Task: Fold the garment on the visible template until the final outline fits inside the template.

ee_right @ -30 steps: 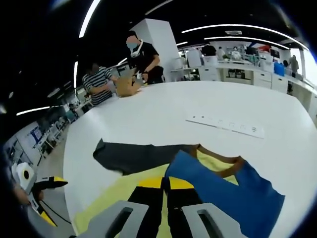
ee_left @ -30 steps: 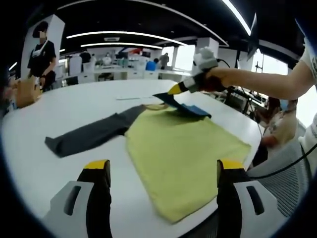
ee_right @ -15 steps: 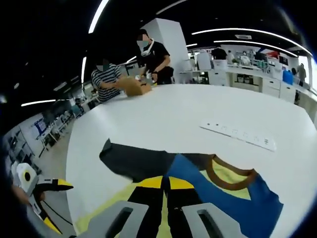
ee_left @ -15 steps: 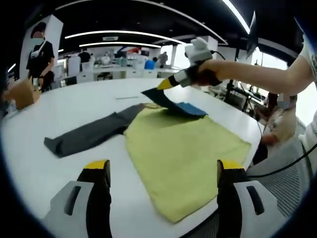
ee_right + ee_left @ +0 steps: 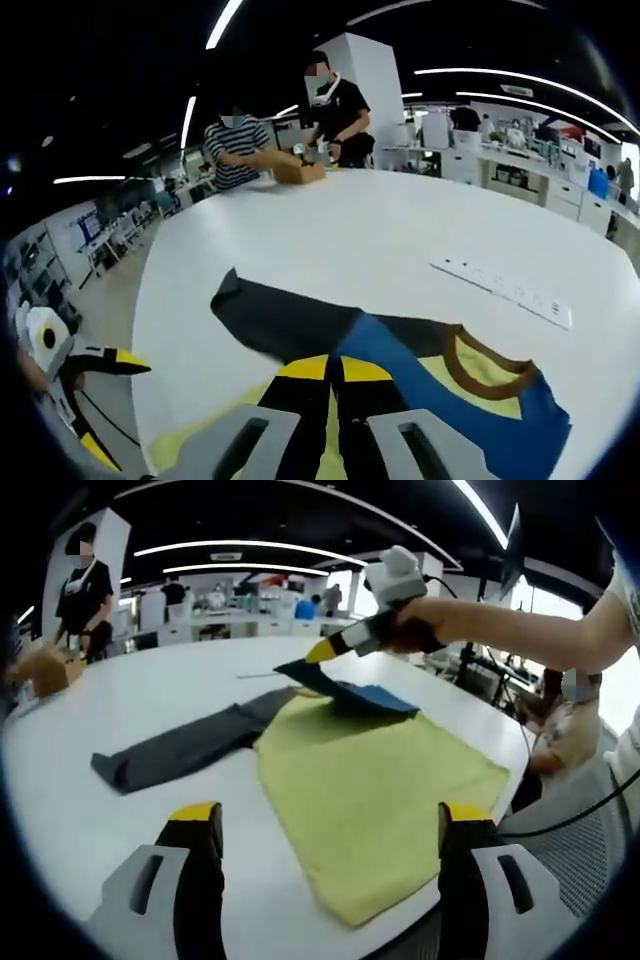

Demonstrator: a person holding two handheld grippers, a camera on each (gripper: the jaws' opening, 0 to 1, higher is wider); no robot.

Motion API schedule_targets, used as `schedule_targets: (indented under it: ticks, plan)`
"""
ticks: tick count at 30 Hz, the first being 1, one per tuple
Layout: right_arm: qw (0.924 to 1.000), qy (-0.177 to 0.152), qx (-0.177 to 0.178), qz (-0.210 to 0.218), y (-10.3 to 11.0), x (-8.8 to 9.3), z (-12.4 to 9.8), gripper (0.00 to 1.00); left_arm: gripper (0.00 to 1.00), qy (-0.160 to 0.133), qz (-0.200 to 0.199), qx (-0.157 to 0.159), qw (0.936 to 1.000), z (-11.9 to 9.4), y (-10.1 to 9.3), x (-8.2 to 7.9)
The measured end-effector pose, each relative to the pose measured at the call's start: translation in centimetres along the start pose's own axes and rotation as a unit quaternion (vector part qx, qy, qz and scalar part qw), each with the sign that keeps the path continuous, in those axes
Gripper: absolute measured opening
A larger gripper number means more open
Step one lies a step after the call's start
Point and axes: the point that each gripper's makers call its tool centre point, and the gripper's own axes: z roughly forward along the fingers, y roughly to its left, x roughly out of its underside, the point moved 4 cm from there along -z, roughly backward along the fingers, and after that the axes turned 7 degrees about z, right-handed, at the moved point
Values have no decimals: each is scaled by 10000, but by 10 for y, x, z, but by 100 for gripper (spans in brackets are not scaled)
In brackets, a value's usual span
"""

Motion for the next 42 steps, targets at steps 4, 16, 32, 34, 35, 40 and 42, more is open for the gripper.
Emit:
schedule_targets:
  ticks: [4,16,32,34,35,40,42]
  plan:
    - [9995,75,10,-316,5,4,7,0,85,18,25,26,10000,2,0,0]
    - [9973,317,60,-654,14,47,29,0,85,21,-3,-13,10000,1,5,3]
    - [9975,592,-222,-313,22,95,45,13,86,64,-4,-81,9999,-3,7,5]
    - [9978,549,-232,-297,21,93,42,22,86,69,4,-68,10000,-2,7,5]
    - [9981,500,-242,-274,21,92,41,26,87,67,10,-63,10000,-2,7,4]
    - [9990,316,-211,-250,19,85,34,45,90,56,44,-44,10000,0,7,2]
    - [9991,242,-201,-271,18,82,31,52,91,54,52,-40,10000,0,7,2]
